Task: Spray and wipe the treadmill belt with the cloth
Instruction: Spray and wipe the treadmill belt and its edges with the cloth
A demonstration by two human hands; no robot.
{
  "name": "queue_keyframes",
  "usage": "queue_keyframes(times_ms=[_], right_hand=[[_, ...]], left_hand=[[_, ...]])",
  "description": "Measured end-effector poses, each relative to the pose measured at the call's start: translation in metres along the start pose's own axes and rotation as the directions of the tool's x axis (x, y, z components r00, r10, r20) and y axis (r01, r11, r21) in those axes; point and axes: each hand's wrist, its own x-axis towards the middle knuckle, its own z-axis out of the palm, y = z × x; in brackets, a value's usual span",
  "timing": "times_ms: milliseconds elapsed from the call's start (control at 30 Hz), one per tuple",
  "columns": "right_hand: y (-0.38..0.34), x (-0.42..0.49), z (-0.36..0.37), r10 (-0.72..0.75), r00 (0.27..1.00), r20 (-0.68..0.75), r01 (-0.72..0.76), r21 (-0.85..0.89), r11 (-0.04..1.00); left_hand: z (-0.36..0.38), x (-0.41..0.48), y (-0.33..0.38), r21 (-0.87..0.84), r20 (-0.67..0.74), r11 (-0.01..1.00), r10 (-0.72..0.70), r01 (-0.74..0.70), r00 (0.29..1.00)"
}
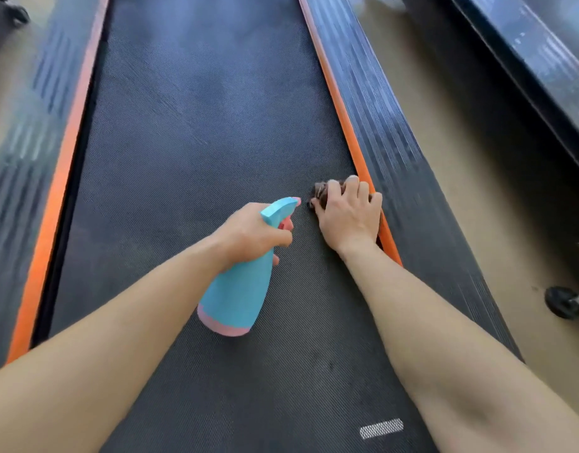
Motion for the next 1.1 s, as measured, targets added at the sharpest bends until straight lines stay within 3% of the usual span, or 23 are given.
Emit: queue_keyframes(times_ms=[167,267,400,633,733,867,1100], right_hand=[[-0.014,0.034,0.007,0.028,0.999,0.034,-0.029,0.019,0.999],[0.008,-0.032,0.006,-0.07,0.993,-0.092,0.07,-0.01,0.998],[0.022,-0.046,0.008,-0.166,0.981,-0.1,0.156,-0.101,0.983],[-0.011,0.026,0.011,0.036,0.999,0.023,-0.034,-0.063,0.997],[-0.003,-0.019,0.009,-0.051,0.996,-0.069,0.048,-0.044,0.998],[0.018,-0.041,0.011,-0.176,0.982,-0.066,0.173,-0.039,0.984],[-0.015,0.018,0.011,0.033,0.999,0.022,-0.032,-0.023,0.999]], left_hand=[[-0.013,0.003,-0.002,-0.04,-0.098,0.997,0.068,-0.072,0.993],[-0.017,0.008,-0.003,-0.025,-0.113,0.993,0.108,-0.112,0.988],[-0.017,0.009,-0.006,-0.02,-0.11,0.995,0.098,-0.1,0.989],[-0.005,0.003,0.0,0.033,-0.147,0.995,0.095,-0.091,0.985],[-0.001,0.001,-0.003,0.084,-0.18,0.991,0.12,-0.106,0.976],[-0.005,0.001,-0.004,0.051,-0.199,0.994,0.11,-0.102,0.974],[-0.005,-0.007,-0.001,-0.01,-0.107,0.995,0.098,-0.1,0.989]])
